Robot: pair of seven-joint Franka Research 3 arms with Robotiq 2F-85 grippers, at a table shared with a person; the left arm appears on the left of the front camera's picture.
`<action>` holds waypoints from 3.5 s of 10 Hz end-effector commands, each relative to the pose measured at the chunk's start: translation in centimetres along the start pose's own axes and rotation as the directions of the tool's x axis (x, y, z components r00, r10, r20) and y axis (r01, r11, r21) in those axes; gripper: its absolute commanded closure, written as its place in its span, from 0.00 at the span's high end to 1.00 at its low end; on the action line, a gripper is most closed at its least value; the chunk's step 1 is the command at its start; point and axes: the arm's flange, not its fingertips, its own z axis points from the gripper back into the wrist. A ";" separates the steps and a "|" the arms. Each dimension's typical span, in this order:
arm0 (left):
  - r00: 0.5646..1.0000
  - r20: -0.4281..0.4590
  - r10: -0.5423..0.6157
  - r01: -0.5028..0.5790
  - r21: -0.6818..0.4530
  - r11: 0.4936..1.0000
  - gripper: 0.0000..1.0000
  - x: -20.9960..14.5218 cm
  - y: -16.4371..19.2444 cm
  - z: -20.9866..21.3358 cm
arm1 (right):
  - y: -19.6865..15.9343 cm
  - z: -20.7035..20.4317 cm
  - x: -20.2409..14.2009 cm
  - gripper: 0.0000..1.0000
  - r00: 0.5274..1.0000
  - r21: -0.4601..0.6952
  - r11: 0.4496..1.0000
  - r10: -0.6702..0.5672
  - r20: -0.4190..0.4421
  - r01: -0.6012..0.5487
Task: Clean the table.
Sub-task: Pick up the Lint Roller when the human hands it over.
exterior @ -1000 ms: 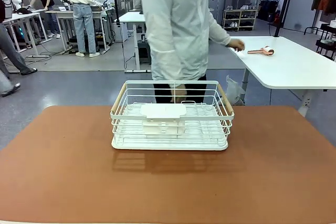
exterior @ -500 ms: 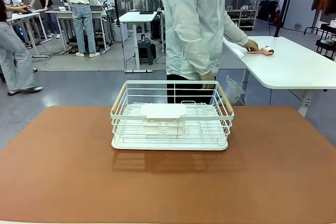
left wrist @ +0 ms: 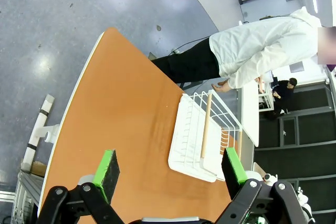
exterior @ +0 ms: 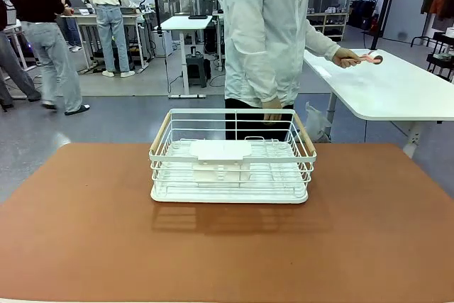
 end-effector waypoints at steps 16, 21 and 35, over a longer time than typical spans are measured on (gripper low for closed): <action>1.000 0.000 -0.018 0.018 -0.021 1.000 1.00 0.2 0.3 0.1 | 0.1 0.1 0.0 1.00 1.000 0.016 1.000 0.003 0.005 -0.003; 1.000 0.000 -0.018 0.018 -0.021 1.000 1.00 0.2 0.3 0.1 | 0.1 0.1 0.0 1.00 1.000 0.016 1.000 0.003 0.005 -0.003; 1.000 0.000 -0.018 0.018 -0.021 1.000 1.00 0.2 0.3 0.1 | 0.0 0.0 0.0 1.00 1.000 0.000 1.000 0.000 0.000 0.000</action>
